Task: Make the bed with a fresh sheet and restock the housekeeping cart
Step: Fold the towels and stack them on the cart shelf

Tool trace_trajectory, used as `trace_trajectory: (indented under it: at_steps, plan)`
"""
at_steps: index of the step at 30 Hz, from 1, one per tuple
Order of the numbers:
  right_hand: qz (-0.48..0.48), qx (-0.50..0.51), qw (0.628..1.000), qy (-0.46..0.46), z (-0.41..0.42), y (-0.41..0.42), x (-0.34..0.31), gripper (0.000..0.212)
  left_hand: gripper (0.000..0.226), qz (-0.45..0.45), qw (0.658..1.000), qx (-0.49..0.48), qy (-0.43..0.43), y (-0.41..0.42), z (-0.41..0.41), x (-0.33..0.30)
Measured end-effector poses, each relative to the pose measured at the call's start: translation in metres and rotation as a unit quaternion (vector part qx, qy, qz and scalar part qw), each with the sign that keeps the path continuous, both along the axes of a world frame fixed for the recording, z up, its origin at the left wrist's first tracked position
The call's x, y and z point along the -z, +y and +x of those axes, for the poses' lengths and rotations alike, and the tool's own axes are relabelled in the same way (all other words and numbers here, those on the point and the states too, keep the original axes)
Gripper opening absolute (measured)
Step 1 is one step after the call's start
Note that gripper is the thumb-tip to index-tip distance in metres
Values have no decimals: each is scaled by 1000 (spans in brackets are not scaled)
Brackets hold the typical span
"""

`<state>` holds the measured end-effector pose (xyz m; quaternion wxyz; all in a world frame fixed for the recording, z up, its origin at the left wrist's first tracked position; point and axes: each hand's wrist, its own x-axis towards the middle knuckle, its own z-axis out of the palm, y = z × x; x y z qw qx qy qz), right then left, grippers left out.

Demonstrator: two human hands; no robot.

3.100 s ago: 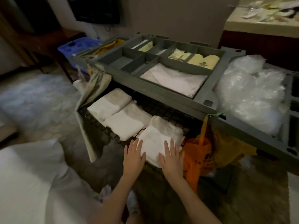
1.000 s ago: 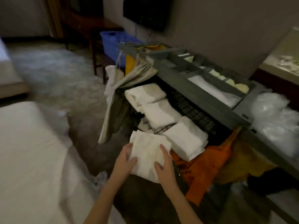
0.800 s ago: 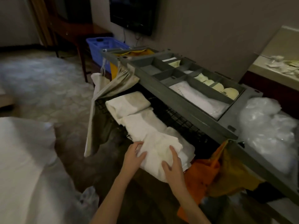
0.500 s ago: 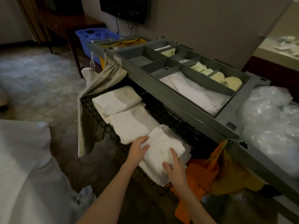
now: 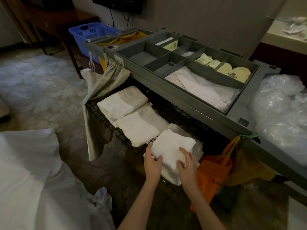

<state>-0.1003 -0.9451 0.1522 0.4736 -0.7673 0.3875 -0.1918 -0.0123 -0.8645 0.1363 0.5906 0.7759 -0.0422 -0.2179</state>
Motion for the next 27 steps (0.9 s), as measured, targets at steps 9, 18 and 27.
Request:
trace_trajectory:
  at_steps: [9,18,27]
  plan:
    - [5,-1,998,-61,88,12,-30,46,56,-86,995,16,-56,9,105,-38]
    - [58,-95,993,29,171,8,12,62,61,-38,997,-8,-71,13,200,-4]
    - [-166,-185,953,170,190,-2,53,57,68,159,965,45,-203,6,216,35]
